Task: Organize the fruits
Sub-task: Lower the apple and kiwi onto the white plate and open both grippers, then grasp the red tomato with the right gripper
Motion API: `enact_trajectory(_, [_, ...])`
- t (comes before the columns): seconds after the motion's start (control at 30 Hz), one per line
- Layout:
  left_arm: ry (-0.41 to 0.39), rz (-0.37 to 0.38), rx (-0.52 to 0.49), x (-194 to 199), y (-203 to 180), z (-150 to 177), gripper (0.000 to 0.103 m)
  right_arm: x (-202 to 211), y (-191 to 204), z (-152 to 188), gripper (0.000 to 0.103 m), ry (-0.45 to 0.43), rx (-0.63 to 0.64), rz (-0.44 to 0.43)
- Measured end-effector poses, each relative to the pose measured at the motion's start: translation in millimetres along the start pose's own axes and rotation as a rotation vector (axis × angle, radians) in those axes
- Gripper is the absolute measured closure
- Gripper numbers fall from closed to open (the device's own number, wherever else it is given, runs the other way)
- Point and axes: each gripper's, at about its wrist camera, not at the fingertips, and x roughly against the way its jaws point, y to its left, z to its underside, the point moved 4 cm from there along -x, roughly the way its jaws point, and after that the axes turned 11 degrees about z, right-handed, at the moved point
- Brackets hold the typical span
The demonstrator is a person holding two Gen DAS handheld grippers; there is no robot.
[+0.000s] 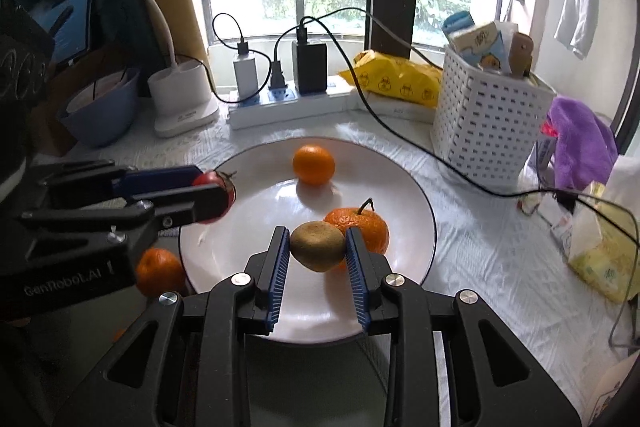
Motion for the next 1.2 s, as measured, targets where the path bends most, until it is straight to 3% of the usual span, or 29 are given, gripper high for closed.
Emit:
enact_trajectory(0.1, [0.002, 0.004, 0.022, 3, 4, 0, 0.073, -1, 0, -5, 0.071, 0.001, -0.005, -0.005])
enact_trajectory(0.2, [-0.004, -0.001, 0.034, 8, 6, 0, 0.072, 1, 0, -7, 0.056, -0.004, -0.007, 0.005])
enact_trajectory(0.53, [-0.040, 0.006, 0.031, 30, 0, -1, 0.068, 25, 0, -2, 0.056, -0.017, -0.018, 0.027])
enact_trajectory(0.63, [-0.051, 0.015, 0.027, 38, -4, 0, 0.059, 35, 1, 1, 0.056, -0.020, -0.023, 0.029])
enact_trajectory(1.2, [-0.099, 0.019, 0.040, 91, -11, 30, 0.059, 80, 15, 34, 0.056, -0.010, -0.026, 0.033])
